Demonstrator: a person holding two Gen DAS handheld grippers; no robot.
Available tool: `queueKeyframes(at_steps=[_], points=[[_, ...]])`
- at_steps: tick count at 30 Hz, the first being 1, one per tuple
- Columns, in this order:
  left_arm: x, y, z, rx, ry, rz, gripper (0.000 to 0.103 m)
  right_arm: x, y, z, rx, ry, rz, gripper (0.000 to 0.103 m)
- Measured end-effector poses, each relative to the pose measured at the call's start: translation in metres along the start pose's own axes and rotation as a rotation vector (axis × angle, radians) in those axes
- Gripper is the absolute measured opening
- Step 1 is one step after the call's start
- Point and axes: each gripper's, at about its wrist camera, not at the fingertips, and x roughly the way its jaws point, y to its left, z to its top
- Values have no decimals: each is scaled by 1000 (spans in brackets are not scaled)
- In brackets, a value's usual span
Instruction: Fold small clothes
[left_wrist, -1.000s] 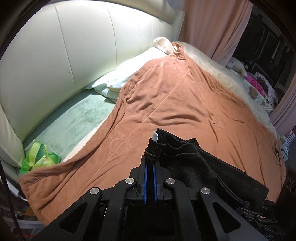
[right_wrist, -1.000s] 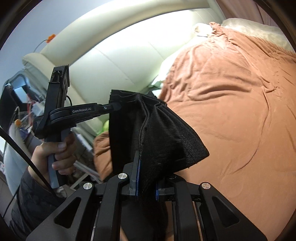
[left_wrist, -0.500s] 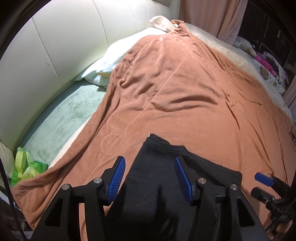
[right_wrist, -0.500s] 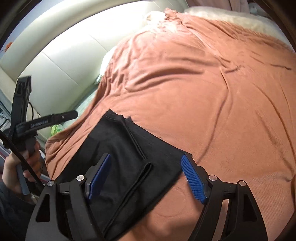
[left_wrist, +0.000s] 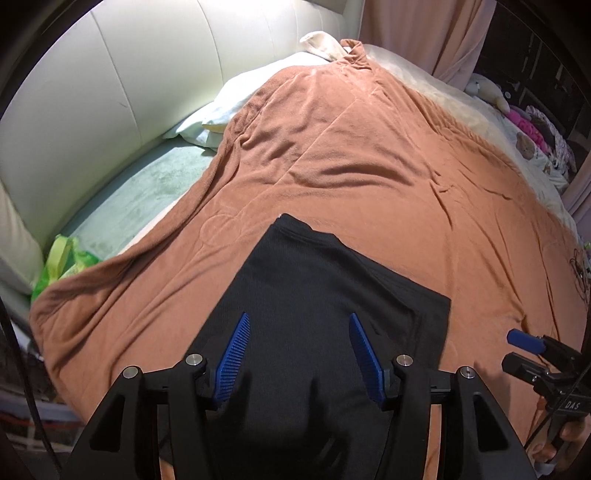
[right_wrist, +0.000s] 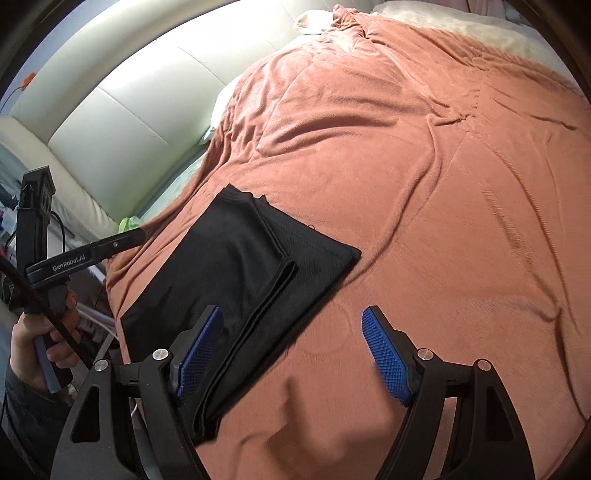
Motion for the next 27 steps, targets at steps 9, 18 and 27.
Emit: queueKeyframes(at_steps=[9, 18, 27], points=[[-70, -50, -62, -33, -97, -35, 84, -75, 2, -34, -28, -55, -9, 84], [-132, -82, -119, -50, -172, -62, 102, -141, 23, -72, -91, -89, -54, 89], [-189, -117, -168, -5, -252, -70, 102, -213, 44, -120, -125, -146, -104, 103]])
